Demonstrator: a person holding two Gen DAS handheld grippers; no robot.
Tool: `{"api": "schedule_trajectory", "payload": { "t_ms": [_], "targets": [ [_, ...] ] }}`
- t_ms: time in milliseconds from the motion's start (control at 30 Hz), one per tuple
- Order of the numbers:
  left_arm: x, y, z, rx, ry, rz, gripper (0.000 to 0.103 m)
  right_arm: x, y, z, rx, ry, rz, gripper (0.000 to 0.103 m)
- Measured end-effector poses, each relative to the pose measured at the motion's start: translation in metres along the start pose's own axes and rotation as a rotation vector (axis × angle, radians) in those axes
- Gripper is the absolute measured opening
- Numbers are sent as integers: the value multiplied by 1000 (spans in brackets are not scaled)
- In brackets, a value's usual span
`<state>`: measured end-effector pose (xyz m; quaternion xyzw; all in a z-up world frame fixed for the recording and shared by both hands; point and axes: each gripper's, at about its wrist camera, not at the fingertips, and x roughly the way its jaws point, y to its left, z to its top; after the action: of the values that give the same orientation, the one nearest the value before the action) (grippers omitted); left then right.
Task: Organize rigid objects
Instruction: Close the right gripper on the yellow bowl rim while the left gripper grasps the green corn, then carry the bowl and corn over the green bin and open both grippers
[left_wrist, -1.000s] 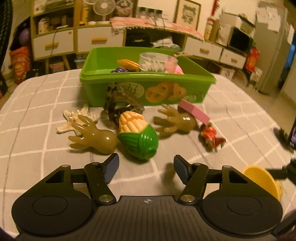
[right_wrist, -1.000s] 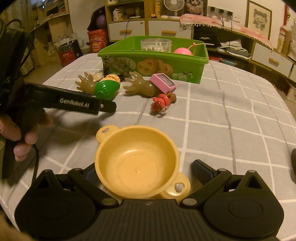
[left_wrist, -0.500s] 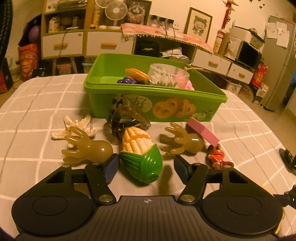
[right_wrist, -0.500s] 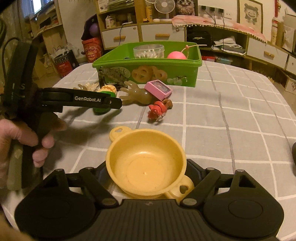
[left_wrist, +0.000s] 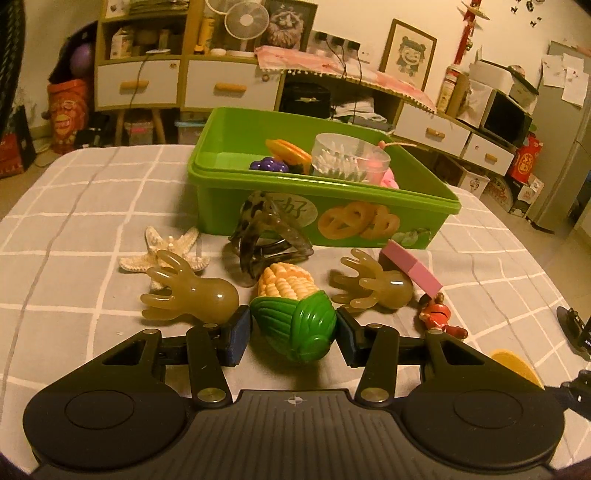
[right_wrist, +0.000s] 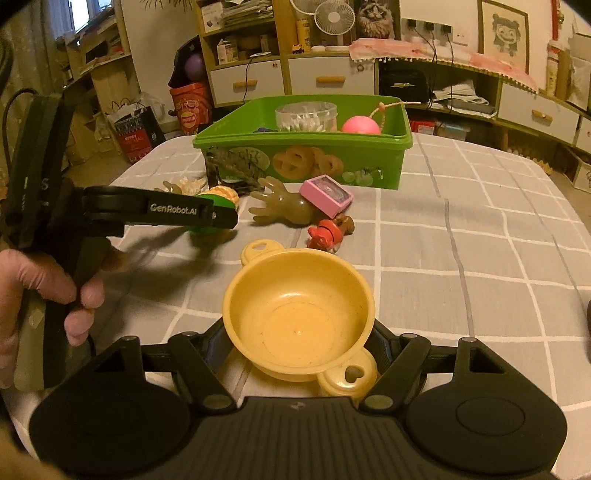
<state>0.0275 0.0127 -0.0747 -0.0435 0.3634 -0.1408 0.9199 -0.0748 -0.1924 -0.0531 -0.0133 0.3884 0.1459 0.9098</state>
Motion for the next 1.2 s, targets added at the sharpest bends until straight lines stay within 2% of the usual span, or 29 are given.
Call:
{"api": "schedule_trajectory", "payload": {
  "t_ms": [233,867,1200],
  "targets": [
    [-6,2,-1,-4,5,-7,53,3,3,11,8,1,-14,48],
    [-33,17,5,-64,-4,-45,53,15,14,48,56,70,-79,48],
    [-47,15,13,-87,-27,-80,53,0,9,68,119,41,-39,48]
  ]
}}
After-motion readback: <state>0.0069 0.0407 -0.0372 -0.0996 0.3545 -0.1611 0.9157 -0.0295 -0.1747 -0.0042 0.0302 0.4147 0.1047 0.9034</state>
